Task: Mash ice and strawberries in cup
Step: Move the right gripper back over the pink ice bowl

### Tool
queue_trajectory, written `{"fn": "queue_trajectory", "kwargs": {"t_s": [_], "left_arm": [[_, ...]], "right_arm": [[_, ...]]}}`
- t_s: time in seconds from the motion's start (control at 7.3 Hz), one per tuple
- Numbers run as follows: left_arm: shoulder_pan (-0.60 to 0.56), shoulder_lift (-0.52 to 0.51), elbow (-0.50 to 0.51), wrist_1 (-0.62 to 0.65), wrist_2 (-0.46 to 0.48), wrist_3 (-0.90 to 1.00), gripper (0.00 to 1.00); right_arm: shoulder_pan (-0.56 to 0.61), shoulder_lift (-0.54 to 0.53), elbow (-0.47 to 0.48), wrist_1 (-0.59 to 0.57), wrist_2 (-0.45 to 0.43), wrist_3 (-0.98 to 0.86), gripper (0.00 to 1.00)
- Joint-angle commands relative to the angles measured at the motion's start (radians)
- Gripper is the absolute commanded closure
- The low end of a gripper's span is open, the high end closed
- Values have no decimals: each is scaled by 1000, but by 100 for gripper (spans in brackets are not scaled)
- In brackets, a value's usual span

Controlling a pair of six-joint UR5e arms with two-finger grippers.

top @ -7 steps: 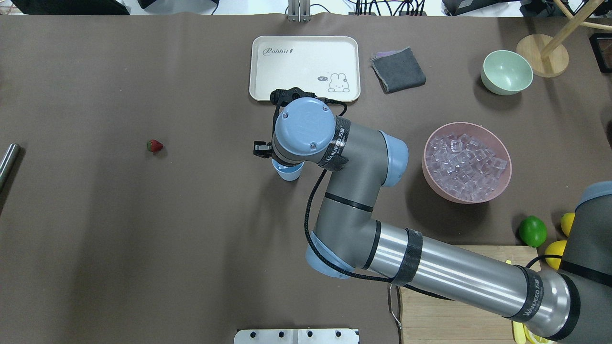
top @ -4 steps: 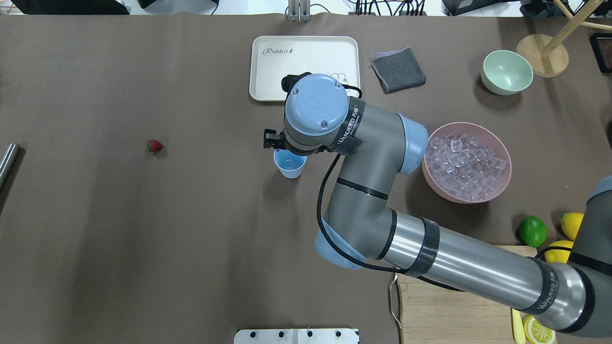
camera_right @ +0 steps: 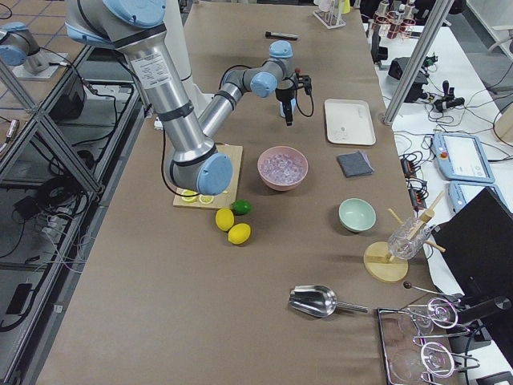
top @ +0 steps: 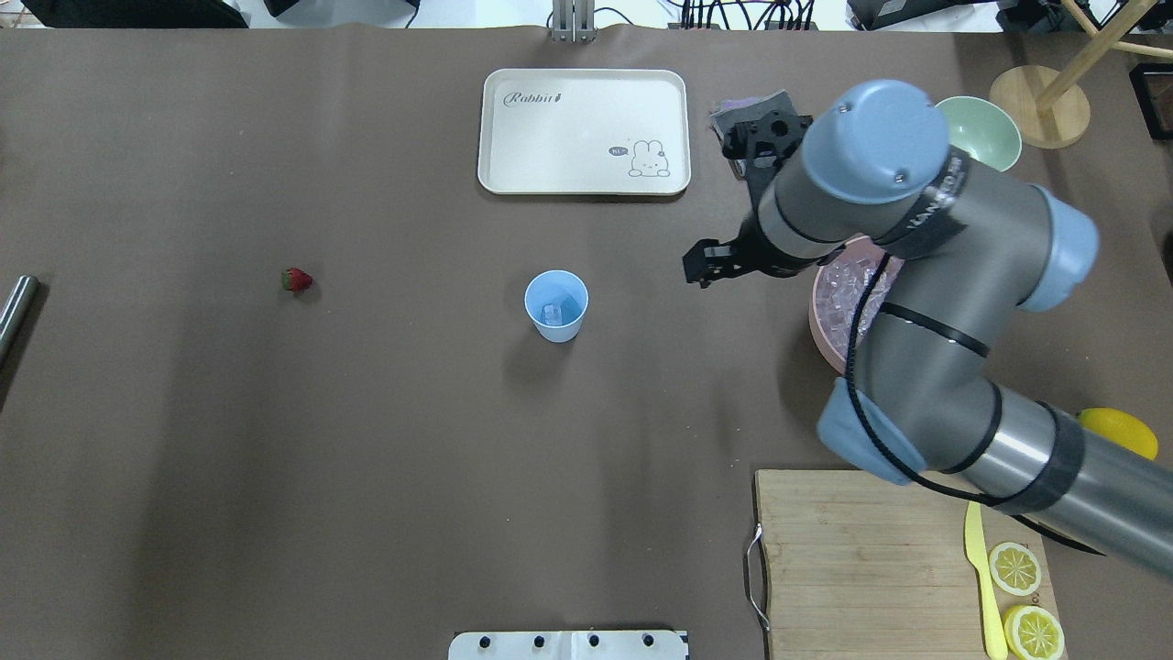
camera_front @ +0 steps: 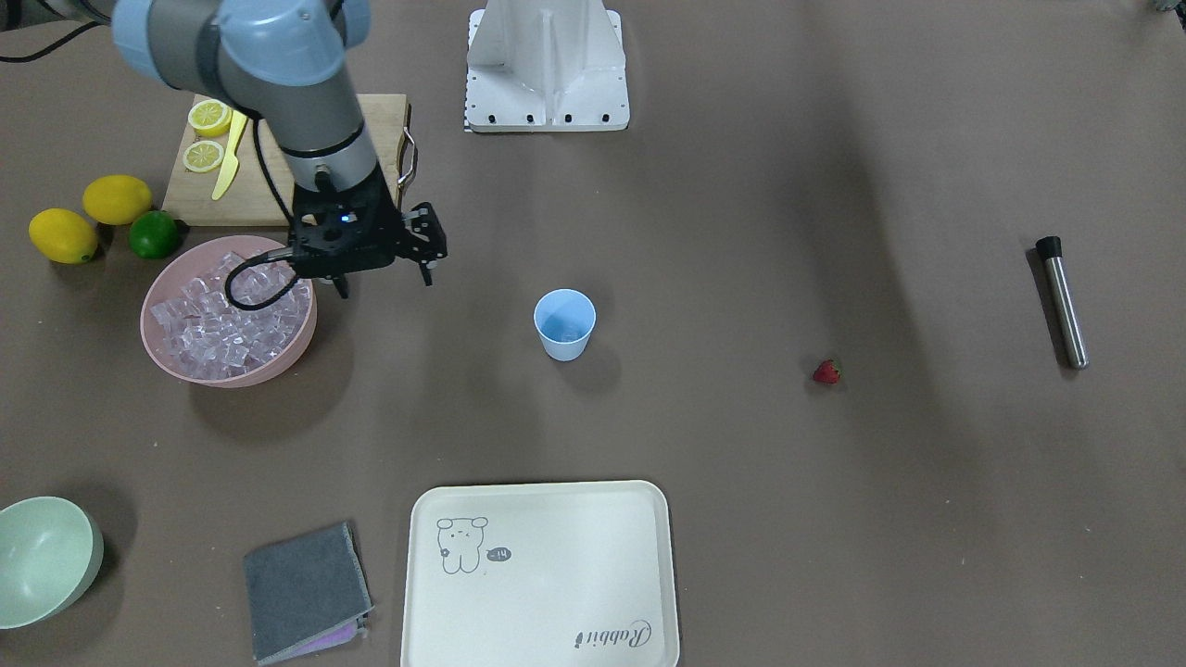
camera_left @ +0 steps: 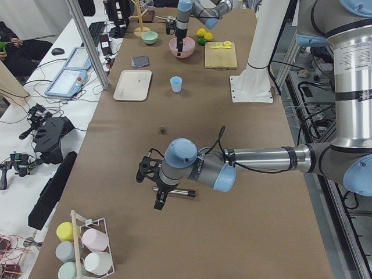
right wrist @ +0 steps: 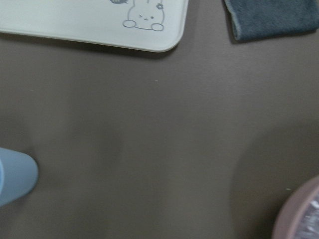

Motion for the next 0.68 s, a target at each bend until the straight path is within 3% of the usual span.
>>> {"fn": "queue_trajectory", "kwargs": {"t_s": [0.0, 0.41, 0.55], "left_arm": [[0, 6, 1, -13, 1, -2, 1], [0, 4, -1, -13, 0, -2, 1], [0, -2, -1, -13, 0, -2, 1]], "right_arm": [[80, -187, 72, 2, 28, -200, 2], [89, -310, 49, -2, 31, -258, 5], [86, -306, 37, -7, 54, -255, 7]]}}
